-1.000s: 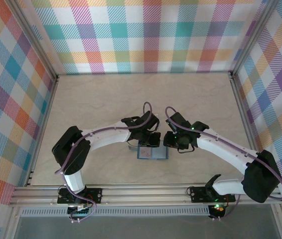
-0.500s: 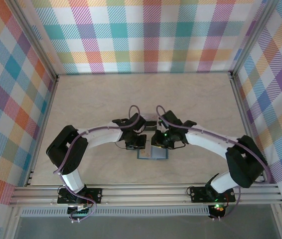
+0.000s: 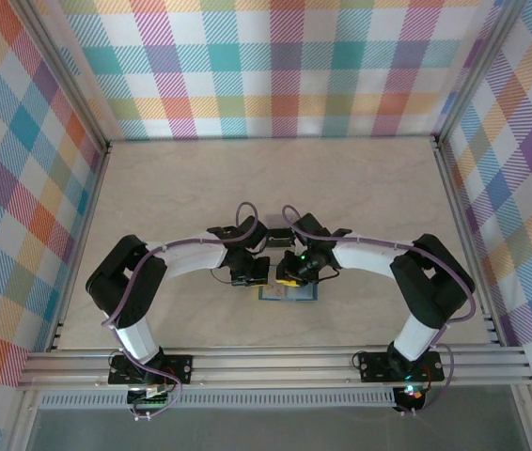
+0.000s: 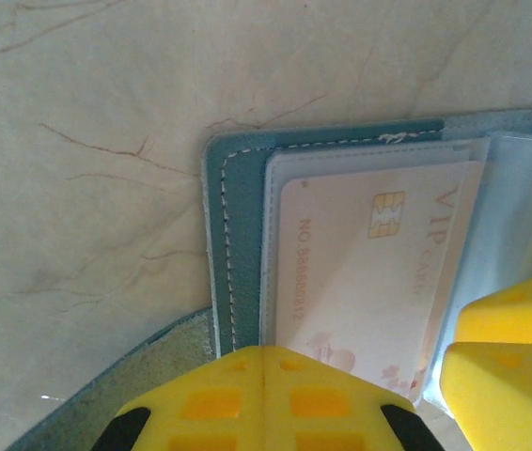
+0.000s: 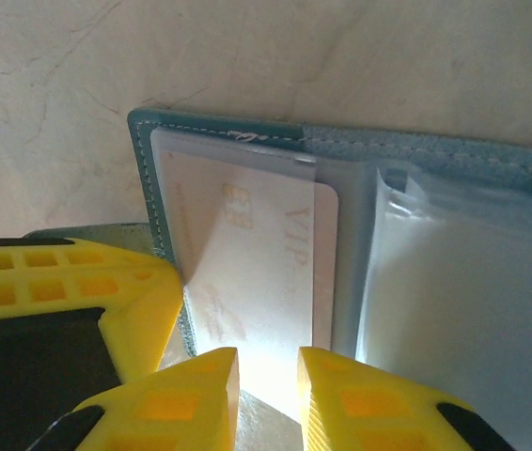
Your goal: Take the credit cards out of the card holder
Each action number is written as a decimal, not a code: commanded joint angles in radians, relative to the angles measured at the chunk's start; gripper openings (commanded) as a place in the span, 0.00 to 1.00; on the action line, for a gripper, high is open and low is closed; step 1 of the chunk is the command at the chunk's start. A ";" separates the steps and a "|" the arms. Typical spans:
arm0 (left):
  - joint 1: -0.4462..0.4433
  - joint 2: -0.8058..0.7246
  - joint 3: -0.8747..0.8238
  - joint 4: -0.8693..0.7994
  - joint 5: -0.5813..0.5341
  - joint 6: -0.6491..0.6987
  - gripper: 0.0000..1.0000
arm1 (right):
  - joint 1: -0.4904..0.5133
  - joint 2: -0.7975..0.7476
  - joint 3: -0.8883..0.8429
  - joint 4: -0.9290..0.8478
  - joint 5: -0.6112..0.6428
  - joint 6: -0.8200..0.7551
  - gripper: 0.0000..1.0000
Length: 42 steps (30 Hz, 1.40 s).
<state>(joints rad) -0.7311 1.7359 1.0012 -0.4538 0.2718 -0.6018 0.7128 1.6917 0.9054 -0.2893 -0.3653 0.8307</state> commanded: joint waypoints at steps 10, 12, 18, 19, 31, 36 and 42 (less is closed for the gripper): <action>0.007 -0.017 -0.024 0.004 0.013 0.007 0.00 | -0.003 0.035 0.034 -0.049 0.051 -0.031 0.25; 0.007 -0.018 -0.024 0.001 0.009 0.009 0.00 | -0.003 0.036 0.046 -0.090 0.080 -0.049 0.25; 0.007 -0.022 -0.029 -0.006 0.002 0.009 0.00 | -0.004 0.012 0.061 -0.149 0.133 -0.071 0.26; 0.009 -0.024 -0.026 -0.008 0.002 0.008 0.00 | -0.003 0.005 0.062 -0.151 0.134 -0.072 0.26; 0.005 -0.031 0.046 -0.029 0.046 0.014 0.00 | -0.003 -0.024 0.058 -0.135 0.111 -0.071 0.31; -0.002 -0.002 0.063 -0.037 0.052 0.023 0.00 | -0.003 -0.005 0.060 -0.145 0.120 -0.081 0.31; -0.002 0.042 0.063 -0.067 0.023 0.034 0.00 | -0.003 0.017 0.043 -0.096 0.089 -0.081 0.29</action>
<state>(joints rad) -0.7315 1.7477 1.0462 -0.4679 0.3042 -0.5888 0.7128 1.6905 0.9493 -0.3973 -0.2600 0.7692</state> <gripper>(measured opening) 0.050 0.293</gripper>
